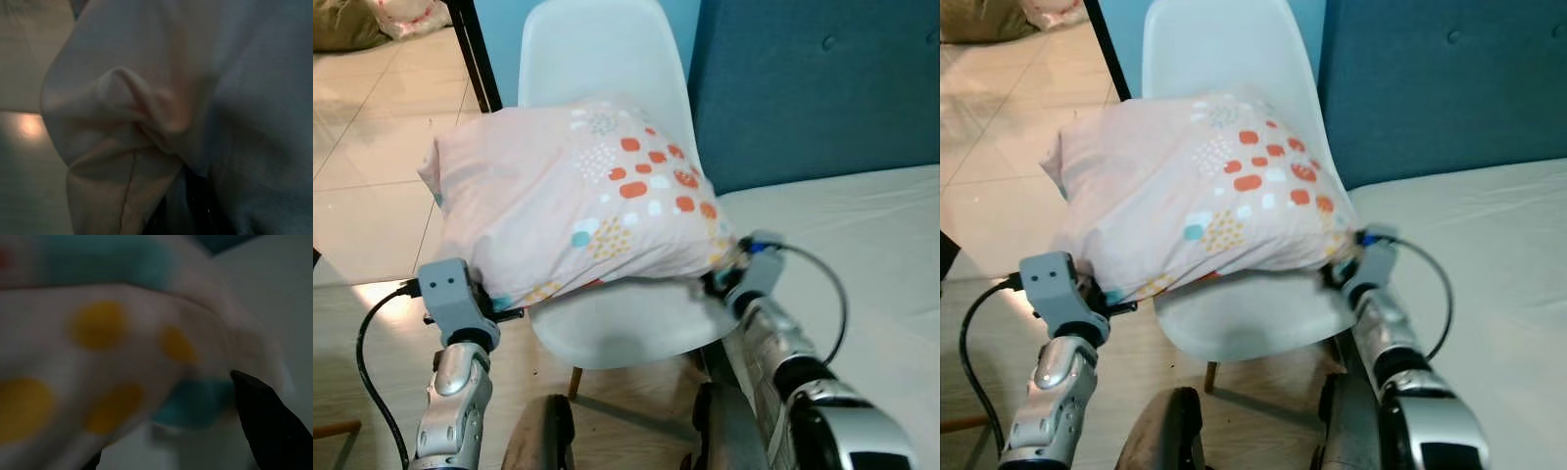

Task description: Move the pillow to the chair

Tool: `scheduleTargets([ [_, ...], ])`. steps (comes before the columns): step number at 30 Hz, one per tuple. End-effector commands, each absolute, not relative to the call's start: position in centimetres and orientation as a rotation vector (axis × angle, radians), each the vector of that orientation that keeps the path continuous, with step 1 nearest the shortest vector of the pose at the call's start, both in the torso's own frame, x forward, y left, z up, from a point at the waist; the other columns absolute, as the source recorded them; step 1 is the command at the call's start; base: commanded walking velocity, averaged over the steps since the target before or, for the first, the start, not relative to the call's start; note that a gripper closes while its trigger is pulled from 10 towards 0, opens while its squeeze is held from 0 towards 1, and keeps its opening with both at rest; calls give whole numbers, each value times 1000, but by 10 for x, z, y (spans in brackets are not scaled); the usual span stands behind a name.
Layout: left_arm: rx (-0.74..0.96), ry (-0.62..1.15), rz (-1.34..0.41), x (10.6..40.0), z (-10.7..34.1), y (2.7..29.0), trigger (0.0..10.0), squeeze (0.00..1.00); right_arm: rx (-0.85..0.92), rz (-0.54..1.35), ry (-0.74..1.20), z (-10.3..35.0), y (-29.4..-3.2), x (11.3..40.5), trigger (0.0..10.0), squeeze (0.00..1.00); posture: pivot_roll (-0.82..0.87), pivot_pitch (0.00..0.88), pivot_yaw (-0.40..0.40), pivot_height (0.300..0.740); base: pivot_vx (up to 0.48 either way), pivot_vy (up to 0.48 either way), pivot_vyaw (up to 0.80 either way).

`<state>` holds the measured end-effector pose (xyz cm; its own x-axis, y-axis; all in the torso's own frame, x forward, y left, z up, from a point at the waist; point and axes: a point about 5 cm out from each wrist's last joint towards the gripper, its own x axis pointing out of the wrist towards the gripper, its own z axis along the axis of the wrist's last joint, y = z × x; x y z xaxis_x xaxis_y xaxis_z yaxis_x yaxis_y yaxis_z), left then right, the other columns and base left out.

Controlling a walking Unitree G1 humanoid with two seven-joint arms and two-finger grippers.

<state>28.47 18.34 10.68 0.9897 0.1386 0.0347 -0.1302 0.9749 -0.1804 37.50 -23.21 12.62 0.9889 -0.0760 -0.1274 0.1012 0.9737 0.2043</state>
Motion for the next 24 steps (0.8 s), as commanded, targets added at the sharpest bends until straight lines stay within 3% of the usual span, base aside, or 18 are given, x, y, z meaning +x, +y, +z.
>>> scheduleTargets([
  [1, -177, 0, 115, 283, 97, 180, 0, 0, 217, -156, -23, 159, -248, 382, 10000, 0, 31, 238, 10, 505, 0, 0, 0],
  [7, -179, 3, 99, 285, 97, 177, 0, 0, 173, -219, -152, 193, -271, 383, 10000, 0, 27, 235, 10, 490, 0, 0, 0],
  [10, -179, 5, 65, 287, 96, 171, 0, 0, 55, -260, -252, 219, -284, 379, 10000, 0, 16, 230, 13, 475, 0, 0, 0],
  [16, -177, 6, 33, 288, 96, 167, 0, 0, -57, -280, -226, 216, -287, 377, 10000, 0, 14, 228, 14, 465, 0, 0, 0],
  [17, -178, 5, 7, 289, 96, 163, 0, 0, -127, -300, -196, 210, -289, 375, 10000, 0, 14, 226, 14, 465, 0, 0, 0],
  [19, -135, 16, -158, 287, 95, 142, 0, 0, -266, -523, -28, 186, -316, 361, 10000, 0, 15, 217, 17, 465, 0, 0, 0],
  [20, -135, 16, -158, 287, 95, 142, 0, 0, -266, -523, -28, 186, -316, 361, 10000, 0, 15, 217, 17, 465, 0, 0, 0],
  [21, -99, 37, -277, 283, 91, 127, 0, 0, -280, -643, 22, 180, -332, 351, 10000, 0, 14, 214, 17, 465, 0, 0, 0],
  [24, -72, 63, -323, 280, 86, 123, 0, 0, -173, -544, -70, 189, -322, 357, 10000, 0, 6, 208, 21, 465, 0, 0, 0],
])
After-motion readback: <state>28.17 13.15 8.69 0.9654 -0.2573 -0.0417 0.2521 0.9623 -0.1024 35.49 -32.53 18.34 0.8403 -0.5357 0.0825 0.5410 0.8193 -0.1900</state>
